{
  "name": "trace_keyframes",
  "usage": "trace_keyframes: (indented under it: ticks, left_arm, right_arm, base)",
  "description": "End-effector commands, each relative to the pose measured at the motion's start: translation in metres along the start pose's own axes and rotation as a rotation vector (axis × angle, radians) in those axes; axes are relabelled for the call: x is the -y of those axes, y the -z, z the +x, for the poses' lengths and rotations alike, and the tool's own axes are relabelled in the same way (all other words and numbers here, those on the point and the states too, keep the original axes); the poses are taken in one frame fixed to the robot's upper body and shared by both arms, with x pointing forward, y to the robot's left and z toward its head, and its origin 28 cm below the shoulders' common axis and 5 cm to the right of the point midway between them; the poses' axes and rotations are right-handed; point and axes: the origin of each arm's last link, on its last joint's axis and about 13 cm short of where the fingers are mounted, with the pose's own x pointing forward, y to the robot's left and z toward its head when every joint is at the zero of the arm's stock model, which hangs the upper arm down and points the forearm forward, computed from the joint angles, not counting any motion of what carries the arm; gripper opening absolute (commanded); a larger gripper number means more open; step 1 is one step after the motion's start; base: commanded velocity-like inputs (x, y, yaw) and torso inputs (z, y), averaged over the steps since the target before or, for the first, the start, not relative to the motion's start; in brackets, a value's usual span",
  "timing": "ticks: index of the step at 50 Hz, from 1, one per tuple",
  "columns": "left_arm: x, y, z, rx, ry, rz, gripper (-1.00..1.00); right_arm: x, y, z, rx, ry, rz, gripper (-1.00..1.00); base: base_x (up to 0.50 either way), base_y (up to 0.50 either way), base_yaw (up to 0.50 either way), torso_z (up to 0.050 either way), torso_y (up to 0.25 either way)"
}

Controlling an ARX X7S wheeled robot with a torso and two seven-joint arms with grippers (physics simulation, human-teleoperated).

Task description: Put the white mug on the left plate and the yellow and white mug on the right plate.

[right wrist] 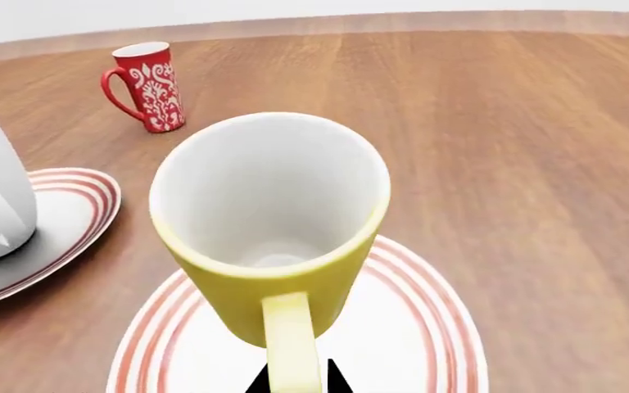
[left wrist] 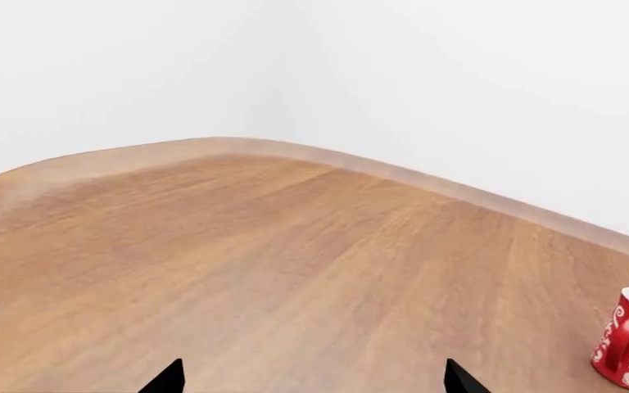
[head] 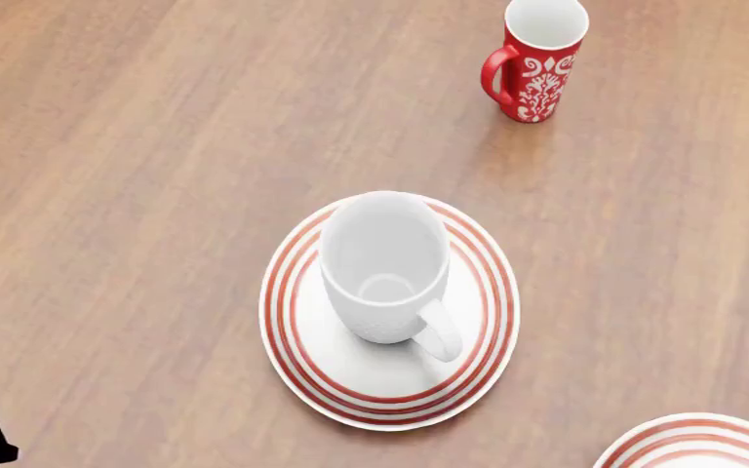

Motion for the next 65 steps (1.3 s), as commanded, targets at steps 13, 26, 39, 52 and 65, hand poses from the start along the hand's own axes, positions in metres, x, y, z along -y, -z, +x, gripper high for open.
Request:
trace_keyframes:
  ticks: [13,26,39,52,65]
  left_arm:
    - [0.0,0.0,-0.001,-0.002,0.004,0.0,1.0]
    - [0.0,-0.001,-0.001,-0.003,0.002,0.002,1.0]
    - [-0.001,0.0,-0.001,-0.002,0.003,0.003,1.0]
    - [-0.001,-0.001,-0.001,-0.003,0.002,0.004,1.0]
    - [-0.001,0.0,-0.001,-0.005,0.0,0.004,1.0]
  right_arm:
    - [0.0,0.01,0.001,-0.02,0.008,0.018,-1.0]
    - [0.003,0.015,-0.001,-0.028,0.012,0.025,-1.0]
    - [0.002,0.023,0.001,-0.053,0.013,0.043,-1.0]
    - [0.001,0.022,0.003,-0.038,0.016,0.042,1.0]
    - [-0.002,0.007,-0.001,0.068,0.003,0.022,1.0]
  base:
    - [0.0,0.0,0.0,0.0,0.0]
    - [0.0,0.0,0.0,0.0,0.0]
    - [0.0,0.0,0.0,0.0,0.001]
    - [0.0,0.0,0.0,0.0,0.0]
    - [0.0,0.0,0.0,0.0,0.0]
